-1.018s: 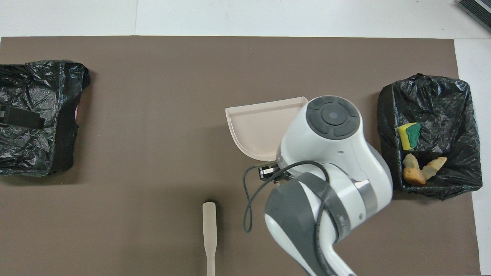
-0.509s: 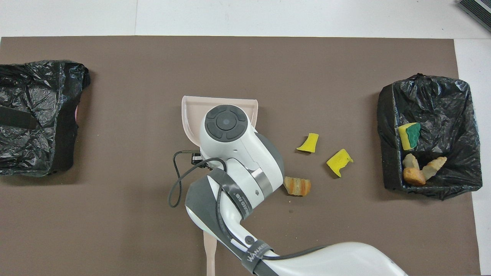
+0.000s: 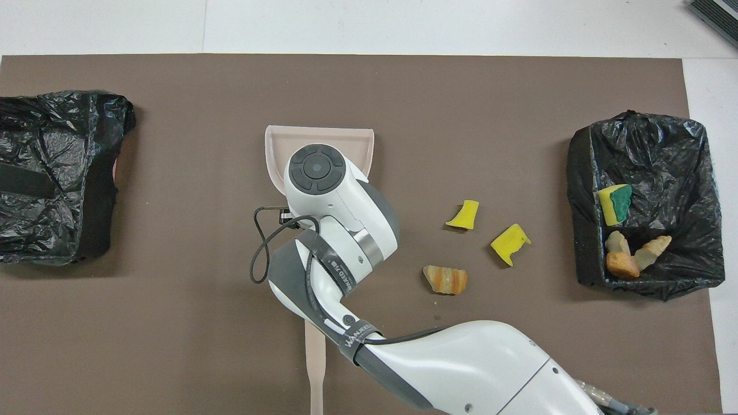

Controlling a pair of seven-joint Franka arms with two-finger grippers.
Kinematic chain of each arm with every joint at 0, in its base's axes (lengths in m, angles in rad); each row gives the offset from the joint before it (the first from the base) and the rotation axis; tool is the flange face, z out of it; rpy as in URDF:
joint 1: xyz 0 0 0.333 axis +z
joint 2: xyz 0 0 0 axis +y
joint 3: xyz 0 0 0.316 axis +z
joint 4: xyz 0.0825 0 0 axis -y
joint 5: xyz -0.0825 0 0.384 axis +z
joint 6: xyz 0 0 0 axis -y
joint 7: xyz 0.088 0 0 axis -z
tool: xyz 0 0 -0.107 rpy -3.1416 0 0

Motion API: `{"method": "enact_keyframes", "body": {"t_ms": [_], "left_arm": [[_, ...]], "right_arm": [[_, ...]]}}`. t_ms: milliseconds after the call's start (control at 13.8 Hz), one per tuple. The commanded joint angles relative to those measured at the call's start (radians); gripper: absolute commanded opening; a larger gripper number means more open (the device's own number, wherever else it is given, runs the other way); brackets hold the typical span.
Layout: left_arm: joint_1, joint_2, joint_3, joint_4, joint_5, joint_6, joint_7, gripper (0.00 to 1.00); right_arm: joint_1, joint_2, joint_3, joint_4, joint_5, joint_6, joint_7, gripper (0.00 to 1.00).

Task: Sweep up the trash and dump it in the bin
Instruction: 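Bring the dustpan back and lower it onto the table with the right gripper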

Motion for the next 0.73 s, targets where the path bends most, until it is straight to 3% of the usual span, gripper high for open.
{"method": "enact_keyframes", "body": {"t_ms": [0,291,654], "left_arm": [[-0.008,-0.028,-0.01,-0.023,0.001,-0.026,-0.001,1.0],[-0.007,-0.029,-0.009,-0.024,-0.001,-0.027,-0.004,1.0],[-0.004,-0.029,-0.007,-0.024,0.001,-0.03,-0.004,1.0]], "right_arm": [[-0.014,-0.015,0.006,0.024,-0.021,0.006,0.01,1.0],[-0.042,-0.109,-0.001,-0.002,-0.02,-0.056,-0.069,1.0],[-0.181,-0.222,0.0,-0.002,-0.018,-0.214,-0.347,1.0]]}}
